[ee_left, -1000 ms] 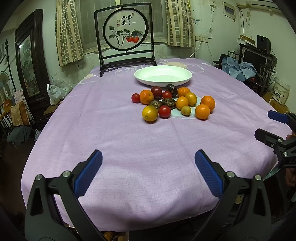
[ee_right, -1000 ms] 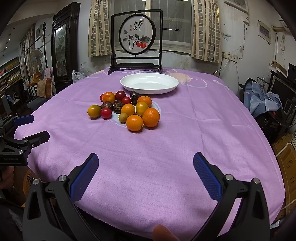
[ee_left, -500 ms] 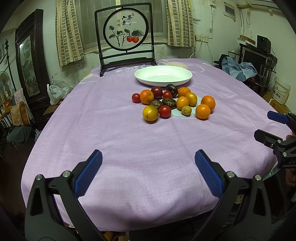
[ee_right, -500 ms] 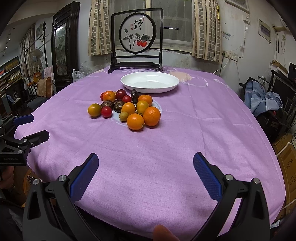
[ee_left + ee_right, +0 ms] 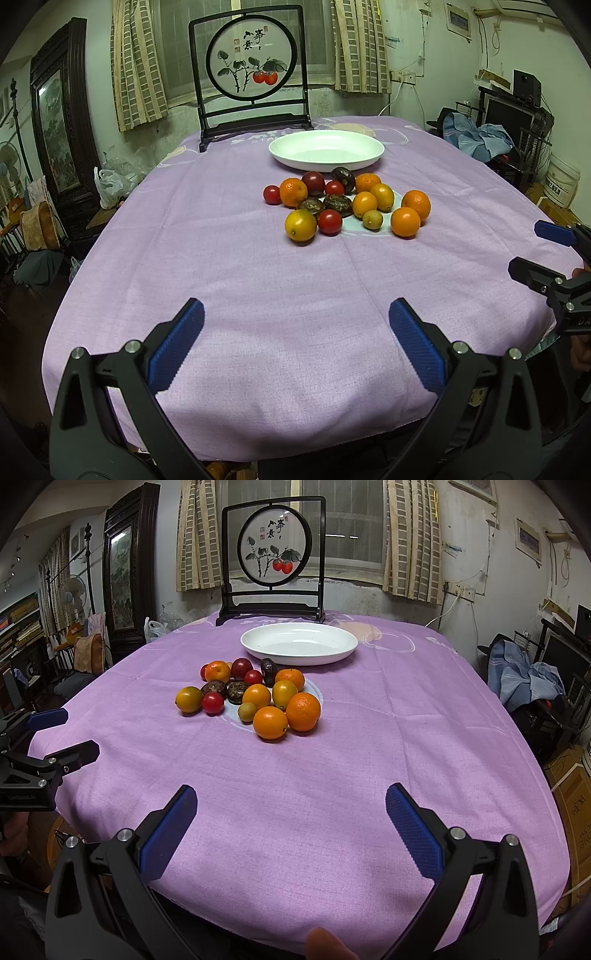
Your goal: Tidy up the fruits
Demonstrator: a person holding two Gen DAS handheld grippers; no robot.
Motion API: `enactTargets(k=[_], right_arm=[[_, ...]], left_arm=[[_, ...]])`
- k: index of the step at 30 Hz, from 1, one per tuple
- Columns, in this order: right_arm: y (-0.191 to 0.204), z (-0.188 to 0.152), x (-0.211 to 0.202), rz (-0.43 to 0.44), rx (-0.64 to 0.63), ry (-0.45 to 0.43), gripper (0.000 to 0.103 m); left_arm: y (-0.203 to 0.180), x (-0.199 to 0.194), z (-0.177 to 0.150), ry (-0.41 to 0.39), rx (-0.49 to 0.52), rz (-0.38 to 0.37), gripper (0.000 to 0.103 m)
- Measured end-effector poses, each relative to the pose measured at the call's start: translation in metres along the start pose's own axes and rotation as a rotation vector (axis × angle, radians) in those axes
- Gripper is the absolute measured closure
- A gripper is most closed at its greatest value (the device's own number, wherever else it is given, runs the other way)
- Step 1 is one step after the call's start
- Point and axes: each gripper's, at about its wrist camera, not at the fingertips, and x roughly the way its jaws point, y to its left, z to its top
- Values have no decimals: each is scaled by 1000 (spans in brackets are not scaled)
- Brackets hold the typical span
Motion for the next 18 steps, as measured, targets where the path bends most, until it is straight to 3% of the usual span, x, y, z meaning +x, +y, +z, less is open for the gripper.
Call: enactTargets(k=[18], right_arm=[[4, 0, 2, 13, -4, 1, 1]], left_arm=[[4, 2, -4, 0, -2, 3, 2]])
